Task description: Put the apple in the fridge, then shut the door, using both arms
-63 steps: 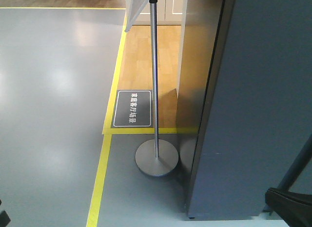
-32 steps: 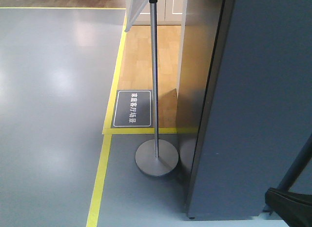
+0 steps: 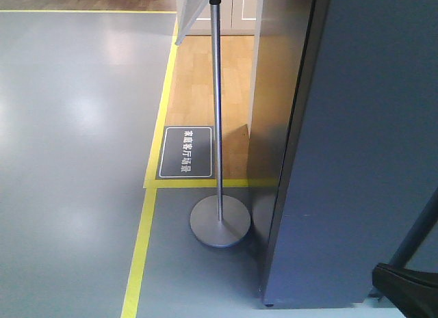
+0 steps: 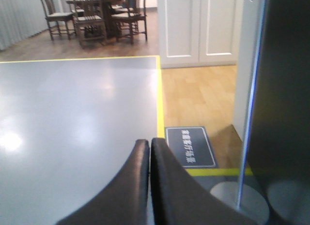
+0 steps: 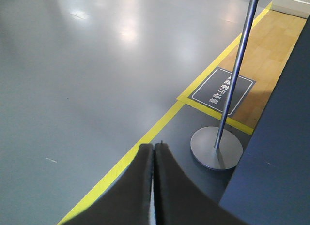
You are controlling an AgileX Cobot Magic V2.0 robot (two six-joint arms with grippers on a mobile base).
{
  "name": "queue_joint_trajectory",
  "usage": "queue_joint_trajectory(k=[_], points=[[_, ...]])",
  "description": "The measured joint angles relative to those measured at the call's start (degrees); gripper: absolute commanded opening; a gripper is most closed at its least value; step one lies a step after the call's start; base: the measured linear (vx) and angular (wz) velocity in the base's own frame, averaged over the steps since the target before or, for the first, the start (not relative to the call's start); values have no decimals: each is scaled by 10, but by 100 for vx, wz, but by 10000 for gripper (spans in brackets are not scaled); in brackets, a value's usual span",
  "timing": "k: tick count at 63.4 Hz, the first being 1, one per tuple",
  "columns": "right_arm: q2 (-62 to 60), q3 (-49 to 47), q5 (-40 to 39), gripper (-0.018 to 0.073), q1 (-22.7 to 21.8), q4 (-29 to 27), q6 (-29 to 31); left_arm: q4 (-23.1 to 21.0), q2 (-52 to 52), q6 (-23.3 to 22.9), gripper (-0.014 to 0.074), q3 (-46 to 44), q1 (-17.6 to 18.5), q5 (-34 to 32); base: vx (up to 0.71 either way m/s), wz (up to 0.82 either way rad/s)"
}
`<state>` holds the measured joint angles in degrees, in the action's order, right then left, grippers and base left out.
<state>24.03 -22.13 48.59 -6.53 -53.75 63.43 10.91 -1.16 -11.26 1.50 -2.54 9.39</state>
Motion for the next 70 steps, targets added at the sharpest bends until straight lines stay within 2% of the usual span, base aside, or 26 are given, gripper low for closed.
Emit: queue_joint_trajectory(k=[70], points=[[0, 0, 1, -7, 0, 0, 0, 0, 18, 0, -6, 0, -5, 5, 0, 0]])
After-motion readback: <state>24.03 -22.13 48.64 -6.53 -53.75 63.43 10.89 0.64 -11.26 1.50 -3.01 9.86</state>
